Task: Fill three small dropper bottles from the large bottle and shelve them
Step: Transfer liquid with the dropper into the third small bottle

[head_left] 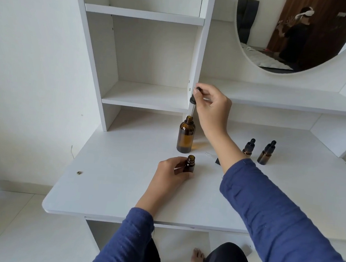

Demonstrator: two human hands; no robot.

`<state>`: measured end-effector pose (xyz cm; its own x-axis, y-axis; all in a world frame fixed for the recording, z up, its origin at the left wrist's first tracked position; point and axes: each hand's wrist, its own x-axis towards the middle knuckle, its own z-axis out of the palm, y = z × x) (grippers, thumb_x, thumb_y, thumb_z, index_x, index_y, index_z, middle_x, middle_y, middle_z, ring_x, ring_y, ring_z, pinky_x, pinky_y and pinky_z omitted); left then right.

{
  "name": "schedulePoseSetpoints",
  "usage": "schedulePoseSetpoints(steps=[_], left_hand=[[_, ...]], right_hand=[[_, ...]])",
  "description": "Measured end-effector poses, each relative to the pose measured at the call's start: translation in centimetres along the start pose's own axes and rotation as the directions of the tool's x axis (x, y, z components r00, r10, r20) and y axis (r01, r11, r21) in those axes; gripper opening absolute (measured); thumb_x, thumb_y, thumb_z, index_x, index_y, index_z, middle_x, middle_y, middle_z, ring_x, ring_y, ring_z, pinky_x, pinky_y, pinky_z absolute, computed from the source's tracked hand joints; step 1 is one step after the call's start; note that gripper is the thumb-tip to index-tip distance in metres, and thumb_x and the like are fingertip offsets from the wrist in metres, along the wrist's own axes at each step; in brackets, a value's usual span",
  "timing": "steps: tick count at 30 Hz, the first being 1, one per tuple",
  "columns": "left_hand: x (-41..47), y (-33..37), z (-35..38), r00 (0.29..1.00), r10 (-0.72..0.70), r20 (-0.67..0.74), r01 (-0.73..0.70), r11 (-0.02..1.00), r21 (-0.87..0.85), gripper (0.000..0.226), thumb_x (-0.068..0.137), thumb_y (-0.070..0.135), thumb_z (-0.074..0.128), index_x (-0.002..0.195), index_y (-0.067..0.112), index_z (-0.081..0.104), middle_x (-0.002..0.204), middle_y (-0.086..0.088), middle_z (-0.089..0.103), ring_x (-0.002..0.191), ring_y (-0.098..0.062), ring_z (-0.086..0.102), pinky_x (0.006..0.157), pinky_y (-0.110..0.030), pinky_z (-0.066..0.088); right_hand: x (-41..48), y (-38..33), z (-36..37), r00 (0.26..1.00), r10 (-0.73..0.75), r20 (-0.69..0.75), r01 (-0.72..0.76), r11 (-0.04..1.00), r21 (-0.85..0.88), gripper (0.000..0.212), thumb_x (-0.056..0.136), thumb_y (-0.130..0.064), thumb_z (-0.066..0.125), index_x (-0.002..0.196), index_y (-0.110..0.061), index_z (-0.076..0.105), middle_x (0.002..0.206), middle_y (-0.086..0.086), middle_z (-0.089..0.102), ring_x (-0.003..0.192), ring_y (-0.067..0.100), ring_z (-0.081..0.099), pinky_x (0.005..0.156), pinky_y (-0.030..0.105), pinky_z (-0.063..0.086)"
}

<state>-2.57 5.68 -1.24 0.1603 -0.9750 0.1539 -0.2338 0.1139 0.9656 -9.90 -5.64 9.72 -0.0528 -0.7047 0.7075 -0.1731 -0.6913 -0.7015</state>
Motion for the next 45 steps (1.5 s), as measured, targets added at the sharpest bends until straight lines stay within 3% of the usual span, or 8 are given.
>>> schedulePoseSetpoints(steps=[5,12,23,27,31,36,40,45], left_hand=[[0.0,-0.1,0.0,1.000,0.001,0.005,-0.001,1.000,-0.009,0.029,0.076,-0.003,0.068,0.091,0.021,0.064,0.090,0.004,0.067,0.075,0.012,0.062,0.080,-0.009,0.049],[0.1,-0.1,0.0,1.000,0.012,0.003,-0.012,1.000,0.004,0.031,0.076,-0.002,0.069,0.091,0.025,0.062,0.092,0.004,0.066,0.076,0.010,0.062,0.080,-0.010,0.049],[0.1,0.0,0.0,1.000,0.013,0.010,-0.013,1.000,0.009,0.031,0.077,-0.002,0.068,0.094,0.023,0.062,0.087,0.011,0.064,0.073,0.016,0.060,0.075,-0.003,0.047],[0.1,0.0,0.0,1.000,0.006,-0.003,-0.006,1.000,0.015,0.030,0.076,-0.002,0.069,0.098,0.018,0.065,0.093,0.003,0.066,0.080,0.005,0.062,0.081,-0.008,0.049],[0.1,0.0,0.0,1.000,0.011,-0.005,-0.011,1.000,0.015,0.033,0.076,-0.003,0.069,0.092,0.025,0.062,0.091,0.004,0.066,0.074,0.013,0.061,0.081,-0.009,0.049],[0.1,0.0,0.0,1.000,0.017,0.000,-0.017,0.999,0.027,0.033,0.077,-0.003,0.068,0.092,0.025,0.060,0.085,0.015,0.063,0.072,0.018,0.059,0.075,-0.002,0.046],[0.1,-0.2,0.0,1.000,0.017,-0.008,-0.017,0.999,0.029,0.031,0.076,-0.002,0.069,0.094,0.023,0.062,0.091,0.006,0.065,0.074,0.015,0.061,0.079,-0.006,0.049],[0.2,-0.3,0.0,1.000,0.017,-0.006,-0.017,1.000,0.023,0.030,0.076,-0.003,0.069,0.096,0.018,0.064,0.092,0.004,0.066,0.075,0.015,0.061,0.080,-0.007,0.049]], right_hand=[[-1.2,1.9,0.3,0.986,0.120,0.119,-0.111,0.991,-0.077,0.015,0.085,-0.006,0.061,0.098,-0.005,0.069,0.090,0.006,0.071,0.076,0.004,0.061,0.070,0.003,0.046],[-1.9,2.8,0.3,0.966,0.195,0.169,-0.180,0.979,-0.096,0.013,0.083,-0.010,0.064,0.094,-0.006,0.069,0.090,0.007,0.070,0.079,0.010,0.062,0.071,0.008,0.048],[-1.6,2.8,0.1,0.967,0.185,0.174,-0.166,0.979,-0.121,0.003,0.081,-0.007,0.065,0.082,-0.007,0.068,0.078,0.000,0.065,0.069,0.001,0.057,0.064,0.006,0.045],[-1.5,2.7,0.2,0.964,0.206,0.170,-0.190,0.976,-0.102,0.002,0.080,-0.004,0.066,0.080,-0.004,0.068,0.077,0.003,0.065,0.066,0.004,0.056,0.064,0.008,0.045],[-1.5,2.7,0.1,0.963,0.205,0.175,-0.189,0.976,-0.107,0.002,0.080,-0.005,0.066,0.080,-0.004,0.068,0.078,0.005,0.067,0.068,0.006,0.057,0.065,0.011,0.046],[-1.6,2.6,0.1,0.964,0.200,0.172,-0.182,0.976,-0.118,0.003,0.080,-0.006,0.066,0.081,-0.005,0.069,0.080,0.006,0.068,0.068,0.006,0.058,0.067,0.013,0.048],[-2.0,2.6,-0.1,0.958,0.224,0.180,-0.203,0.970,-0.130,0.009,0.081,-0.013,0.067,0.089,-0.010,0.069,0.084,0.003,0.068,0.076,0.010,0.061,0.072,0.019,0.050],[-2.4,2.3,-0.1,0.954,0.226,0.199,-0.202,0.970,-0.137,0.015,0.083,-0.015,0.065,0.098,-0.012,0.066,0.088,0.000,0.067,0.081,0.009,0.062,0.073,0.012,0.049]])
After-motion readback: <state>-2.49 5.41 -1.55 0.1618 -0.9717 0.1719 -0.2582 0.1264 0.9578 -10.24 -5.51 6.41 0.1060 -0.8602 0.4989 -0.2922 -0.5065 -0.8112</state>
